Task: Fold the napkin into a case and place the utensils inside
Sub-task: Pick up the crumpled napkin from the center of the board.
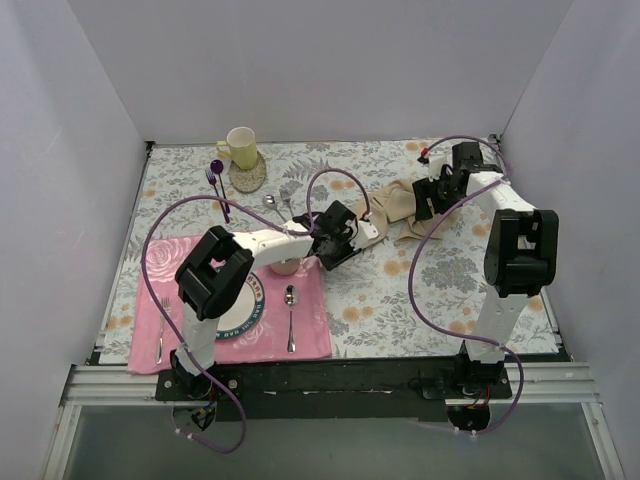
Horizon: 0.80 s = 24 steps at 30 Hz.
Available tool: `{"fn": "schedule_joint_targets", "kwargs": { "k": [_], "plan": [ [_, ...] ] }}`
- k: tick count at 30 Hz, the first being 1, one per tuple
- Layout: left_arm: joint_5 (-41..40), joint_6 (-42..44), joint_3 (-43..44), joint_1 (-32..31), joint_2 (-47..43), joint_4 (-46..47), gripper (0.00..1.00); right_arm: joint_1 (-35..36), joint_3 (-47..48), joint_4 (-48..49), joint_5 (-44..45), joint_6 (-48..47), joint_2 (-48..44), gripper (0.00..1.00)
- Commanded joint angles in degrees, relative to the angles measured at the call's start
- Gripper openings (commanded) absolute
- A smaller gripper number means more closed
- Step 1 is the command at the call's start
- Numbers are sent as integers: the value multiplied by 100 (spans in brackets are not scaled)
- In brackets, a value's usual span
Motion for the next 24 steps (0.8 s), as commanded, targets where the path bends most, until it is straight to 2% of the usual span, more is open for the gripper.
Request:
{"fn": "schedule_joint_targets", "kwargs": {
  "k": [1, 2, 3, 7, 8, 10, 11, 12, 15, 16, 17, 21, 24],
  "plan": [
    [-28, -247, 112, 73, 39, -34, 20, -29, -320, 203, 119, -183, 35, 73],
    [-36, -282, 200, 73, -39, -60, 15, -38, -400, 264, 128, -227, 9, 68],
    [-45, -335, 244, 73, -83, -95, 0, -47, -479, 291, 163, -271, -17, 65],
    [270, -440, 578, 248, -373, -376, 0, -55, -900, 291, 295, -544, -149, 45],
    [332, -450, 631, 292, -417, -438, 0, -55, -962, 274, 338, -675, -184, 34],
    [587, -502, 701, 433, -602, -587, 0, -354, -1024, 151, 400, -842, -272, 22],
    [674, -502, 701, 486, -663, -640, 0, -433, -1051, 90, 418, -1026, -298, 10],
    [745, -494, 632, 521, -734, -658, 0, -599, -1060, -50, 444, -1141, -342, 4],
    [746, -301, 508, 557, -866, -676, 0, -941, -1104, -121, 462, -1518, -536, 1],
    [789, -292, 473, 557, -831, -676, 4, -1004, -1095, -174, 427, -1598, -597, 1],
    [842, -213, 473, 557, -787, -667, 22, -1048, -1060, -218, 375, -1651, -624, 1],
    [965, -133, 499, 504, -541, -571, 53, -1119, -753, -508, -116, -1809, -694, 1],
    [965, -63, 482, 407, -357, -448, 56, -1119, -551, -701, -503, -1818, -773, 1]
  ]
}}
